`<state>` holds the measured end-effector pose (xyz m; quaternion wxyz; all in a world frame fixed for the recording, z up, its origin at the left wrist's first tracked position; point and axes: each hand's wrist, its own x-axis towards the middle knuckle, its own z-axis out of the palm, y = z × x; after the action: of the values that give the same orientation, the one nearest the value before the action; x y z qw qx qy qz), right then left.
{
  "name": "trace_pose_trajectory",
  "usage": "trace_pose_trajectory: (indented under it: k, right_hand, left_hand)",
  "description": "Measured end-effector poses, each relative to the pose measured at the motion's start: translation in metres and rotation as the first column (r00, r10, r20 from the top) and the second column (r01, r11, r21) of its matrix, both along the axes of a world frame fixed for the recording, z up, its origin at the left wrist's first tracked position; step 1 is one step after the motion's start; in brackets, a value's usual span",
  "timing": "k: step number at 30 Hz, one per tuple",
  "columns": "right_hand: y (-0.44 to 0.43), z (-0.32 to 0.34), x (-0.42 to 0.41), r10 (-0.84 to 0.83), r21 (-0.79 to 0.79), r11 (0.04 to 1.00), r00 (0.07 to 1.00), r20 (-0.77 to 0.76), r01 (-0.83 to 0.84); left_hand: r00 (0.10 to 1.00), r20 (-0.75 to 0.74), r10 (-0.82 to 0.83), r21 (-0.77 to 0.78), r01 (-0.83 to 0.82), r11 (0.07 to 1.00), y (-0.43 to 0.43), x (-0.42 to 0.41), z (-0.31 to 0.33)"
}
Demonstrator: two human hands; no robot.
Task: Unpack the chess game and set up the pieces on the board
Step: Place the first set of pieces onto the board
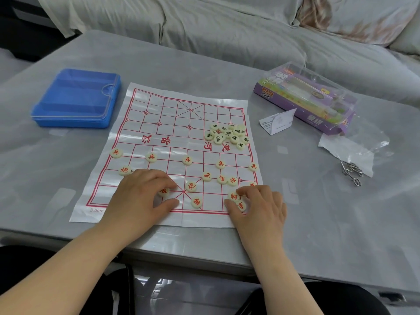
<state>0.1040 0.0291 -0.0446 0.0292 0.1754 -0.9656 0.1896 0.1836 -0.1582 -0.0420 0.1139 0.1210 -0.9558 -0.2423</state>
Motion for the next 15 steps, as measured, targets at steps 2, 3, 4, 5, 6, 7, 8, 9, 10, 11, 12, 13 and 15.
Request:
trace_pose_trajectory:
  k: [2, 3, 4, 5, 6, 7, 8, 9, 10, 11, 12, 13, 15]
  right_hand:
    - [-0.001, 0.001, -0.002, 0.004, 0.003, 1.000, 1.000, 0.003, -0.004]
    - [-0.001, 0.002, -0.002, 0.011, 0.005, 1.000, 1.000, 0.004, -0.011]
    - [-0.001, 0.001, -0.003, 0.020, 0.010, 1.000, 1.000, 0.002, -0.020]
    - [-0.001, 0.001, -0.003, 0.023, 0.023, 0.999, 1.000, 0.000, -0.023]
    - [-0.001, 0.001, -0.003, 0.023, 0.032, 0.999, 1.000, -0.003, -0.023]
    - [-0.001, 0.003, -0.001, 0.020, 0.021, 1.000, 1.000, -0.010, -0.019]
    - [-0.002, 0.006, 0.000, 0.021, -0.010, 1.000, 0.999, -0.025, -0.021]
    - [-0.002, 0.008, 0.002, 0.033, -0.053, 0.998, 0.999, -0.041, -0.035]
    - [-0.004, 0.012, 0.004, 0.068, -0.101, 0.992, 0.996, -0.057, -0.073]
    - [-0.009, 0.014, 0.006, 0.122, -0.136, 0.982, 0.990, -0.065, -0.130]
    - [-0.017, 0.015, 0.010, 0.190, -0.151, 0.968, 0.979, -0.072, -0.199]
    - [-0.028, 0.016, 0.015, 0.257, -0.141, 0.954, 0.963, -0.077, -0.266]
    - [-0.049, 0.014, 0.023, 0.325, -0.051, 0.941, 0.938, -0.121, -0.333]
  left_hand:
    - [1.000, -0.025, 0.008, 0.002, -0.008, 1.000, 0.001, -0.001, -0.001]
    - [0.999, -0.034, 0.012, 0.003, -0.012, 1.000, 0.001, -0.002, -0.001]
    - [0.999, -0.035, 0.014, 0.002, -0.014, 1.000, 0.000, -0.002, -0.002]
    - [0.999, -0.035, 0.013, -0.001, -0.013, 1.000, -0.002, -0.002, -0.003]
    - [1.000, -0.028, 0.012, -0.006, -0.013, 1.000, -0.003, -0.001, -0.003]
    - [1.000, -0.024, 0.014, -0.010, -0.014, 1.000, -0.006, 0.000, -0.003]
    - [1.000, -0.018, 0.016, -0.008, -0.016, 1.000, -0.008, 0.001, -0.003]
    - [1.000, -0.019, 0.020, -0.001, -0.020, 1.000, -0.011, 0.003, -0.003]
    - [1.000, -0.018, 0.025, 0.008, -0.025, 1.000, -0.014, 0.004, -0.002]
    - [0.999, -0.017, 0.032, 0.016, -0.031, 0.999, -0.017, 0.006, -0.002]
    - [0.999, -0.014, 0.044, 0.029, -0.043, 0.999, -0.019, 0.008, -0.001]
    - [0.998, -0.015, 0.057, 0.045, -0.056, 0.997, -0.021, 0.010, -0.001]
    - [0.997, -0.024, 0.072, 0.069, -0.070, 0.995, -0.025, 0.015, -0.001]
